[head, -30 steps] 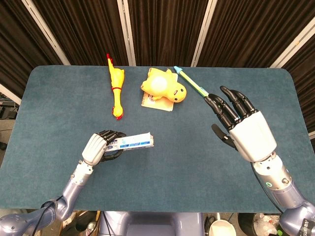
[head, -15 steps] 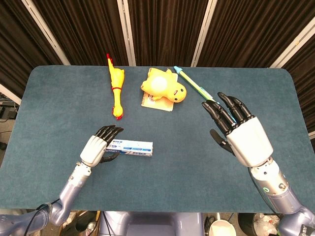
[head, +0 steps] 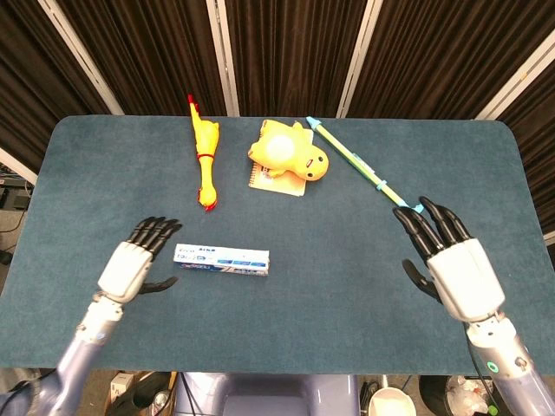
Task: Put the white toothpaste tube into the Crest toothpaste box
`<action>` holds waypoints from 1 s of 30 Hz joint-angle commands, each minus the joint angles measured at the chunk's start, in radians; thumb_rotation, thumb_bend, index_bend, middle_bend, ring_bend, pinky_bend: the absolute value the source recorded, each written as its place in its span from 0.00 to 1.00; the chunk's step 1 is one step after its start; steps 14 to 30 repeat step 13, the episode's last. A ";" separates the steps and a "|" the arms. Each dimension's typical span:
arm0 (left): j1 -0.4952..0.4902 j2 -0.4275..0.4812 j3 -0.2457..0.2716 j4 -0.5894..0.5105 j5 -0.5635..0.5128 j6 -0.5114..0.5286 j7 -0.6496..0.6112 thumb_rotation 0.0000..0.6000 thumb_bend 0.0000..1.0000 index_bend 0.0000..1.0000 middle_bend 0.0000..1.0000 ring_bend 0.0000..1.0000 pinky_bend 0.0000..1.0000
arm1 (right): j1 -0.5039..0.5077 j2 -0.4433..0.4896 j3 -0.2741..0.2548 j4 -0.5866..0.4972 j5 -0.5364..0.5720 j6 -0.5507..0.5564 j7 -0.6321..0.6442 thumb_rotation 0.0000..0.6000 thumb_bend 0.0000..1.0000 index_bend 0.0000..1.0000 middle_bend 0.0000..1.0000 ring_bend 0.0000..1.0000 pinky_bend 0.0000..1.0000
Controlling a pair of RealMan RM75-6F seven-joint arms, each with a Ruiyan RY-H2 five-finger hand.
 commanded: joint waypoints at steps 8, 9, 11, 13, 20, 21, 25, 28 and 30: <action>0.181 0.252 0.141 -0.143 0.064 0.110 0.058 1.00 0.13 0.01 0.00 0.00 0.00 | -0.194 -0.047 -0.166 0.095 0.081 0.012 0.054 1.00 0.34 0.00 0.00 0.00 0.00; 0.194 0.257 0.146 -0.134 0.070 0.121 0.056 1.00 0.13 0.00 0.00 0.00 0.00 | -0.211 -0.062 -0.171 0.119 0.081 0.029 0.061 1.00 0.34 0.00 0.00 0.00 0.00; 0.220 0.262 0.153 -0.110 0.079 0.142 0.049 1.00 0.13 0.00 0.00 0.00 0.00 | -0.238 -0.089 -0.177 0.177 0.075 0.058 0.062 1.00 0.34 0.00 0.00 0.00 0.00; 0.245 0.266 0.158 -0.079 0.088 0.162 0.041 1.00 0.13 0.00 0.00 0.00 0.00 | -0.262 -0.111 -0.175 0.234 0.075 0.086 0.042 1.00 0.34 0.00 0.00 0.00 0.00; 0.245 0.266 0.158 -0.079 0.088 0.162 0.041 1.00 0.13 0.00 0.00 0.00 0.00 | -0.262 -0.111 -0.175 0.234 0.075 0.086 0.042 1.00 0.34 0.00 0.00 0.00 0.00; 0.245 0.266 0.158 -0.079 0.088 0.162 0.041 1.00 0.13 0.00 0.00 0.00 0.00 | -0.262 -0.111 -0.175 0.234 0.075 0.086 0.042 1.00 0.34 0.00 0.00 0.00 0.00; 0.245 0.266 0.158 -0.079 0.088 0.162 0.041 1.00 0.13 0.00 0.00 0.00 0.00 | -0.262 -0.111 -0.175 0.234 0.075 0.086 0.042 1.00 0.34 0.00 0.00 0.00 0.00; 0.245 0.266 0.158 -0.079 0.088 0.162 0.041 1.00 0.13 0.00 0.00 0.00 0.00 | -0.262 -0.111 -0.175 0.234 0.075 0.086 0.042 1.00 0.34 0.00 0.00 0.00 0.00; 0.245 0.266 0.158 -0.079 0.088 0.162 0.041 1.00 0.13 0.00 0.00 0.00 0.00 | -0.262 -0.111 -0.175 0.234 0.075 0.086 0.042 1.00 0.34 0.00 0.00 0.00 0.00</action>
